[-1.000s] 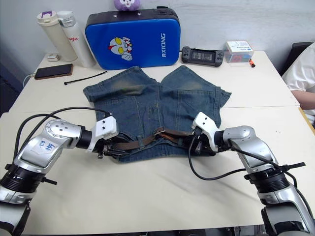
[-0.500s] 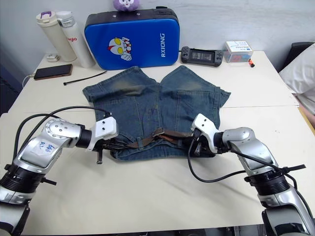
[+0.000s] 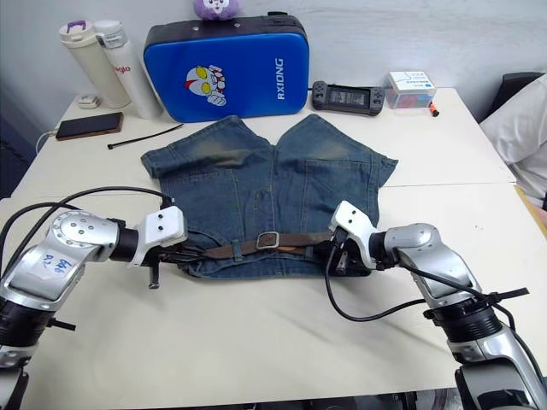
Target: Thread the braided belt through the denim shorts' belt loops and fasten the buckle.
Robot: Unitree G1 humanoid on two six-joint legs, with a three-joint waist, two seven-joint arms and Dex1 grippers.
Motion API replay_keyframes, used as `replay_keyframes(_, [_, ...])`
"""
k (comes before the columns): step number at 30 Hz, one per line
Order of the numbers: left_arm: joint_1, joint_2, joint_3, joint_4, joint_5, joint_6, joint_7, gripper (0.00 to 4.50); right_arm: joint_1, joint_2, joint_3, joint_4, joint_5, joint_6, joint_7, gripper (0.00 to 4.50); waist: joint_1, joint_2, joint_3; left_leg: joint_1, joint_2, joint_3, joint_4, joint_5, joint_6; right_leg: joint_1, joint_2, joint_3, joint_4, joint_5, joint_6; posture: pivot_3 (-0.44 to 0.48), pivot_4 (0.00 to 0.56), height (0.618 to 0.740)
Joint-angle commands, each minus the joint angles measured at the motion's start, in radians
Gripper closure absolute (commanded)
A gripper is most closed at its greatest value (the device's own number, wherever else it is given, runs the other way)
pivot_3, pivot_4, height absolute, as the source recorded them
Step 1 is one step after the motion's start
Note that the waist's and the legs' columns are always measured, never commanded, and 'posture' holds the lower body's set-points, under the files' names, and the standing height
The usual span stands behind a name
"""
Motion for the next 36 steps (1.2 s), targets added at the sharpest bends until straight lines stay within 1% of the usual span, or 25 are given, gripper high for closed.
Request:
replay_keyframes(1, [0.027,0.044,0.04,0.011,0.023,-0.001,0.007,4.42,0.028,-0.024,0.01,0.0,-0.011,0.026,0.005,4.5,0.0,0.0,0.0,0.0,0.0,0.0,0.0,0.0,0.0,0.0,0.0,0.0,0.0,0.0,0.0,0.0,0.15,0.725])
replay_keyframes(12, [0.058,0.104,0.056,0.093,0.059,-0.09,0.027,4.42,0.052,-0.042,0.0,-0.015,-0.009,0.031,0.012,4.5,-0.001,0.0,0.0,0.001,0.0,0.001,0.0,0.0,0.0,0.0,0.0,0.001,0.001,0.0,0.0,0.0,0.15,0.725])
replay_keyframes(23, [0.058,0.111,0.064,0.143,0.09,-0.156,0.067,4.42,0.062,-0.055,0.012,-0.016,-0.014,0.035,0.017,4.5,-0.001,0.0,0.0,0.002,0.0,0.001,0.0,0.0,0.0,0.0,0.0,0.001,0.001,0.0,0.0,0.0,0.15,0.725])
replay_keyframes(29, [0.059,0.108,0.095,0.155,0.081,-0.108,0.109,4.42,0.072,-0.059,0.02,-0.027,-0.012,0.048,0.015,4.5,-0.002,0.0,0.0,0.002,0.001,0.001,0.0,0.0,0.0,0.0,0.0,0.001,0.002,0.0,0.0,0.0,0.15,0.725])
replay_keyframes(36, [0.087,0.108,0.162,0.151,0.046,-0.004,0.146,4.42,0.08,-0.058,0.025,-0.035,-0.012,0.056,0.011,4.5,-0.004,0.0,0.0,0.002,0.001,0.001,0.0,0.0,0.0,0.0,0.0,0.002,0.003,0.0,0.0,0.0,0.15,0.725])
